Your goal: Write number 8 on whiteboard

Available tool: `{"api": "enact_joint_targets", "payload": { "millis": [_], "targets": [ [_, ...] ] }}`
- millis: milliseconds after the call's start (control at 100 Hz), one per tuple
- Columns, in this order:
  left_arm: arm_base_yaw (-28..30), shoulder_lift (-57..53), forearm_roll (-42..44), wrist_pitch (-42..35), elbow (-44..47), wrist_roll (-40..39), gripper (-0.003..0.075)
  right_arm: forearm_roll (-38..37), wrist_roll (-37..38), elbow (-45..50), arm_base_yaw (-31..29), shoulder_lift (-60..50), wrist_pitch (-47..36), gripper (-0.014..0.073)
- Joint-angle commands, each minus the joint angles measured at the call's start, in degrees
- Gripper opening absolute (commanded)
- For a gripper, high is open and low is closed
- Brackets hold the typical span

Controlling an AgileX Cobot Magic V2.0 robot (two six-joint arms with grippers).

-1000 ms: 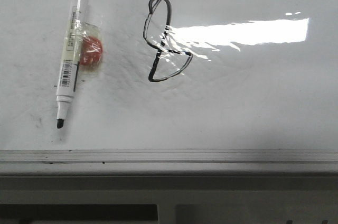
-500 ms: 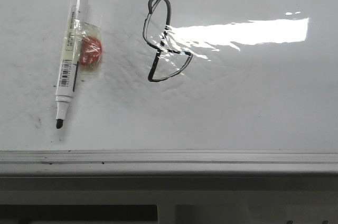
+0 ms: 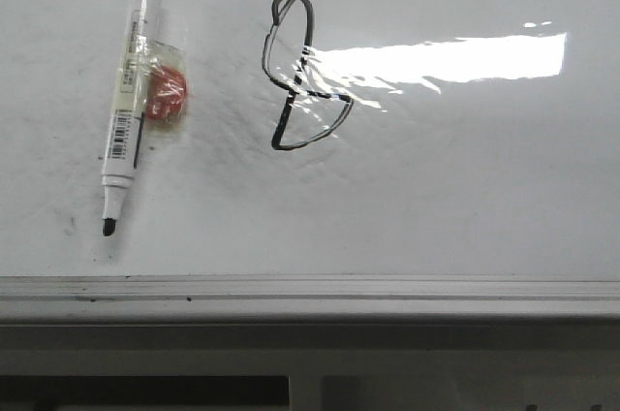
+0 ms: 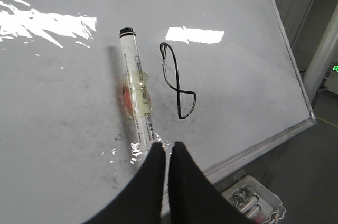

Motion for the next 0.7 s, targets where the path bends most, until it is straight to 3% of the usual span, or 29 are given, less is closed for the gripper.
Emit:
{"api": "enact_joint_targets", "payload": {
  "millis": [0,40,160,310,530,690],
  "targets": [
    [0.27,0.39,-0.13,-4.72,1.79,-0.05,-0.002,-0.86,-0.4,-1.38,0.01,0.58,-3.64,-0.0069],
    [0.42,0.39,-0.13,-5.23,2.41,-0.05,-0.002,-0.86,-0.4,-1.38,0.01,0.58,-3.64,-0.0069],
    [1.96,0.39,-1.43,3.09,2.41,-0.05,-0.002,-0.86,-0.4,-1.38,0.01,0.58,-3.64,-0.0069],
    [8.16,-0.05,-1.68,11.41,2.41,0.39,-0.002,-0.86,-0.4,-1.38,0.01,0.58,-3.64,-0.0069],
    [21.41,-6.85,-2.14,12.42,2.41,19.9,-0.002,-0.86,-0.4,-1.38,0.01,0.58,-3.37,-0.0069],
    [30.31,-10.81,-6.77,15.53,2.41,21.13,-0.002,-0.86,-0.4,-1.38,0.01,0.58,-3.37,-0.0069]
  ]
}}
